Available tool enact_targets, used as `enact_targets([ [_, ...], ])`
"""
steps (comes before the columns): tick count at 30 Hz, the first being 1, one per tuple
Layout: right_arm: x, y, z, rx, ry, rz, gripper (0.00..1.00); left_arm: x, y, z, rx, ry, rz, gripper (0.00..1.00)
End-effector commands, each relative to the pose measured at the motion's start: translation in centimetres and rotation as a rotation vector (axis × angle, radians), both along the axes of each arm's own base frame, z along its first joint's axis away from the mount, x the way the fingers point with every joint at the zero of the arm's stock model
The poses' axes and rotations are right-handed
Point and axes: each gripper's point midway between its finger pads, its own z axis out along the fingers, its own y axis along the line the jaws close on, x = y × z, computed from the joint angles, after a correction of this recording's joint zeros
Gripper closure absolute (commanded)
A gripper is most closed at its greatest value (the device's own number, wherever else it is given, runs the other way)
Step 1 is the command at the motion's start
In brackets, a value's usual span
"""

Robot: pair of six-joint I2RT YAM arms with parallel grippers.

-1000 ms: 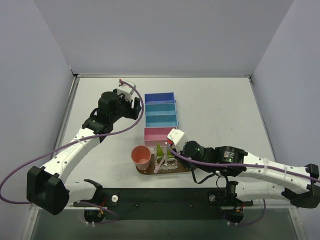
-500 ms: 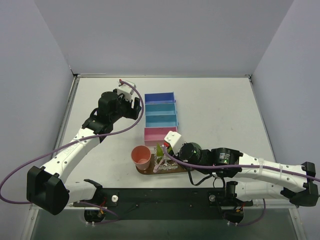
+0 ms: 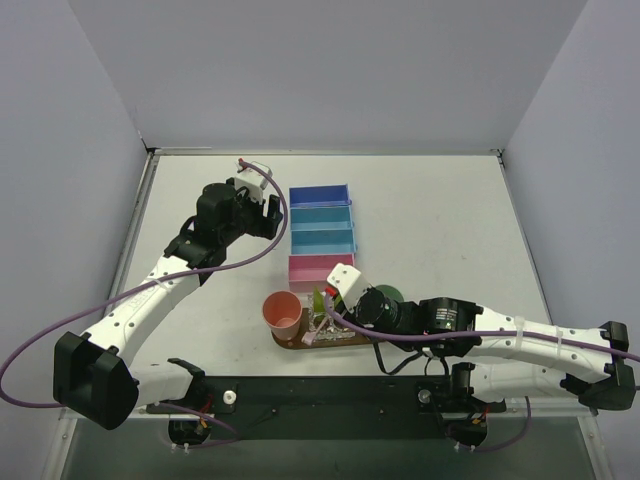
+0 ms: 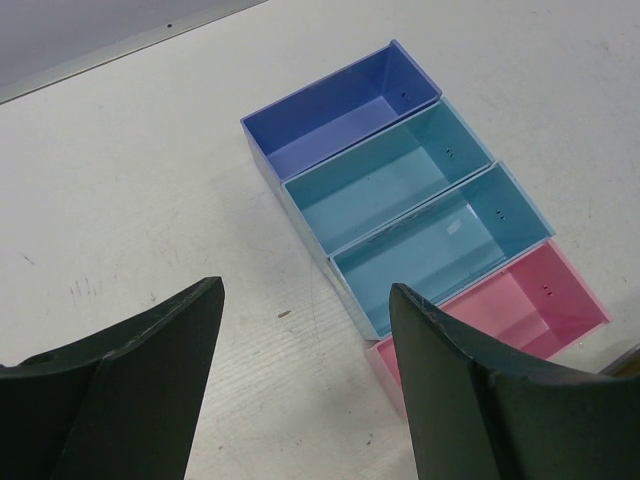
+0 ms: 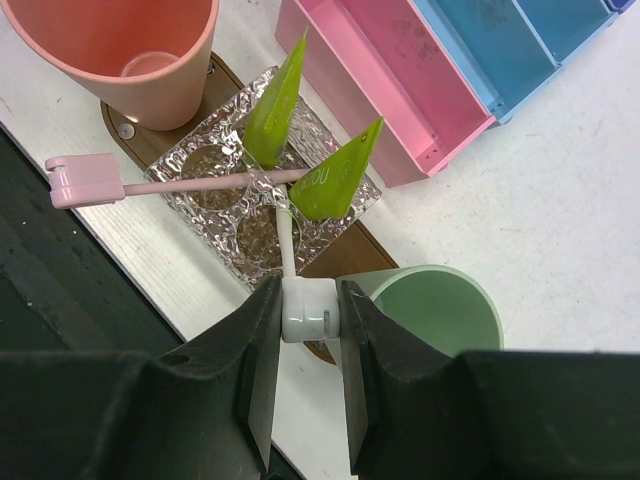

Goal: Prepare toiletry sets of a toothbrush and toothpaste on the tray

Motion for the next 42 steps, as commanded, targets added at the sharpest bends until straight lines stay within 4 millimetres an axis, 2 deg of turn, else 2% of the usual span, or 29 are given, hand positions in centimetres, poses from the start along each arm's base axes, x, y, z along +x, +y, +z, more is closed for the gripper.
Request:
enact_targets([
  [1, 0.2, -0.5, 0.0, -0.007, -0.026, -0.017, 0.78, 0.3, -0.2, 0.7, -0.003, -0.024, -0.006, 0.23],
  [11, -0.1, -0.3, 0.4, 0.015, -0.021, -0.002, 0.60, 0.2, -0.1, 0.8, -0.003, -0.025, -0.006, 0.23],
  [21, -0.1, -0.2, 0.8, 0.038, -0.022, -0.005, 0.55, 0.2, -0.1, 0.9, -0.006, -0.027, -0.007, 0.23],
  [29, 0.3, 0.2, 2.4, 0.127, -0.007, -0.015, 0.47, 0.1, -0.2, 1.1, -0.011, -0.032, -0.011, 0.23],
  [33, 1.5, 0.3, 3.2, 0.226, 0.056, -0.037, 0.46, 0.0, -0.2, 1.3, -0.035, -0.033, -0.007, 0.23],
  [36, 3.2, 0.0, 4.0, 0.324, 0.103, -0.070, 0.45, 0.1, 0.0, 1.8, -0.066, -0.035, 0.000, 0.23],
  [37, 4.5, -0.9, 4.1, 0.341, 0.105, -0.116, 0.45, 0.1, 0.1, 1.9, -0.073, -0.035, 0.003, 0.23],
  [39, 5.2, -0.7, 4.6, 0.390, 0.135, -0.108, 0.44, 0.2, 0.5, 2.2, -0.093, -0.039, 0.017, 0.23],
  [40, 7.0, -1.8, 4.7, 0.414, 0.129, -0.170, 0.44, 0.3, 0.7, 2.1, -0.096, -0.036, 0.025, 0.23],
  [42, 8.2, -2.4, 4.3, 0.445, 0.168, -0.199, 0.44, 0.6, 1.6, 2.2, -0.108, -0.030, 0.065, 0.23],
])
